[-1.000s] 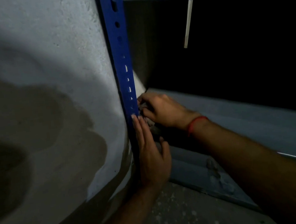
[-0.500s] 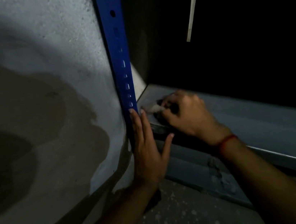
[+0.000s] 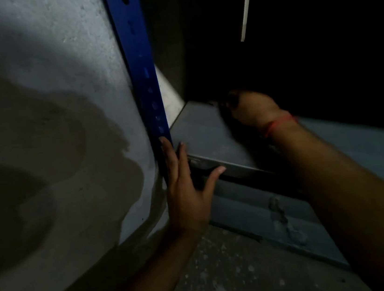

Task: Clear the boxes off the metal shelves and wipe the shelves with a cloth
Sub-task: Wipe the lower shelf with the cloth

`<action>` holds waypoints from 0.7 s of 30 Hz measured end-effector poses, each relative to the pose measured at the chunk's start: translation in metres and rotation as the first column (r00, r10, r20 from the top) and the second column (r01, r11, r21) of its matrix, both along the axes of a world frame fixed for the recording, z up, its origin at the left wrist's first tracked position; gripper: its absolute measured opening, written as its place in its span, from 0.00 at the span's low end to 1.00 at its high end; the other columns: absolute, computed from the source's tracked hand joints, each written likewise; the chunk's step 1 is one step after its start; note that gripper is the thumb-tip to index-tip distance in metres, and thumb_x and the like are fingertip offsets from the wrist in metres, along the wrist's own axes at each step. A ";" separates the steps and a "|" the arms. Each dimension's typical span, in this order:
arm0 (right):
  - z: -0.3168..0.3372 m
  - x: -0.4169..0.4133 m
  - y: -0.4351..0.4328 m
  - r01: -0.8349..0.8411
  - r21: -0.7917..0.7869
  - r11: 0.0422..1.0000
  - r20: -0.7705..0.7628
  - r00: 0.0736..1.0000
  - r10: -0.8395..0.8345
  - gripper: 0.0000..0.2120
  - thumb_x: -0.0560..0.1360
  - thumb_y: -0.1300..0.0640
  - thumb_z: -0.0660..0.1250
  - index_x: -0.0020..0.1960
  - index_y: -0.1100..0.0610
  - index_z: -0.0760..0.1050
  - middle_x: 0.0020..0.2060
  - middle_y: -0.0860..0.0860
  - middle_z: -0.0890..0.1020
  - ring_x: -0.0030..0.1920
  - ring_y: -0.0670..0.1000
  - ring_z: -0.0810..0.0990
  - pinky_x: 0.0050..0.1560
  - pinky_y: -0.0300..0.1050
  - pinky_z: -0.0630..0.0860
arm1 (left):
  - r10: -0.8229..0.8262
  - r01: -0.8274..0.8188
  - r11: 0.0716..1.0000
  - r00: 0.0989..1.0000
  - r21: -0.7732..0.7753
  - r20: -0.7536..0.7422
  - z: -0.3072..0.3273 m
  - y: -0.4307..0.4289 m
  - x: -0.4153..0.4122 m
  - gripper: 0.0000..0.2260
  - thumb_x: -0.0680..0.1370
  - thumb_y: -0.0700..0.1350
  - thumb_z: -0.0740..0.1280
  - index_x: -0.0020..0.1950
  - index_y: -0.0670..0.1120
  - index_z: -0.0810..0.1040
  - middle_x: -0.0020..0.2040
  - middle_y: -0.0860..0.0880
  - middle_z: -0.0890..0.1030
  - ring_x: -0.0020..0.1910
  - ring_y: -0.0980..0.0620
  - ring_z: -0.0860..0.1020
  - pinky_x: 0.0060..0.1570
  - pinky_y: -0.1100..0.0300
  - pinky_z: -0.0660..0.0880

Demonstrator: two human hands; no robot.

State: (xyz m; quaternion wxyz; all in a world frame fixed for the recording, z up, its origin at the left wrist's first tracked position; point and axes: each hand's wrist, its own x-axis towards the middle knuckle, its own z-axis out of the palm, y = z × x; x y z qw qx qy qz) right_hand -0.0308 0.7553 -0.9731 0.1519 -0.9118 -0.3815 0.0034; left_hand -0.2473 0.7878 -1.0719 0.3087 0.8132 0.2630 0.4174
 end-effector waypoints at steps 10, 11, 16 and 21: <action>-0.012 -0.078 0.030 -0.383 0.221 0.897 0.121 0.923 0.364 0.12 0.80 0.51 0.64 0.58 0.53 0.81 0.55 0.55 0.80 0.56 0.58 0.78 0.56 0.47 0.72 | 0.030 -0.032 0.996 0.999 0.087 0.025 -0.012 0.007 0.003 0.38 0.75 0.59 0.70 0.79 0.42 0.63 0.82 0.54 0.44 0.81 0.50 0.51 0.77 0.58 0.57; -0.010 -0.063 0.041 -0.373 0.175 0.911 0.121 0.927 0.356 0.12 0.80 0.52 0.63 0.60 0.53 0.81 0.57 0.56 0.80 0.57 0.58 0.78 0.57 0.47 0.72 | 0.022 -0.024 0.997 0.999 0.071 0.030 -0.010 0.006 0.002 0.38 0.75 0.60 0.70 0.79 0.42 0.64 0.82 0.55 0.43 0.81 0.53 0.51 0.77 0.61 0.56; 0.001 0.016 0.006 -0.021 -0.012 1.000 -0.069 0.997 0.020 0.17 0.83 0.54 0.59 0.70 0.57 0.74 0.67 0.60 0.76 0.65 0.61 0.75 0.65 0.48 0.69 | 0.026 -0.025 0.998 1.000 0.055 -0.017 -0.004 0.004 -0.002 0.36 0.76 0.59 0.69 0.78 0.42 0.65 0.82 0.54 0.43 0.80 0.58 0.49 0.74 0.71 0.52; -0.015 -0.096 -0.055 -0.046 0.246 0.968 0.157 0.988 0.006 0.12 0.79 0.54 0.65 0.58 0.56 0.81 0.55 0.58 0.80 0.54 0.62 0.78 0.54 0.51 0.73 | 0.087 -0.084 0.988 0.996 0.129 -0.017 -0.006 0.006 -0.002 0.33 0.77 0.55 0.68 0.77 0.40 0.66 0.82 0.45 0.49 0.79 0.57 0.48 0.75 0.71 0.49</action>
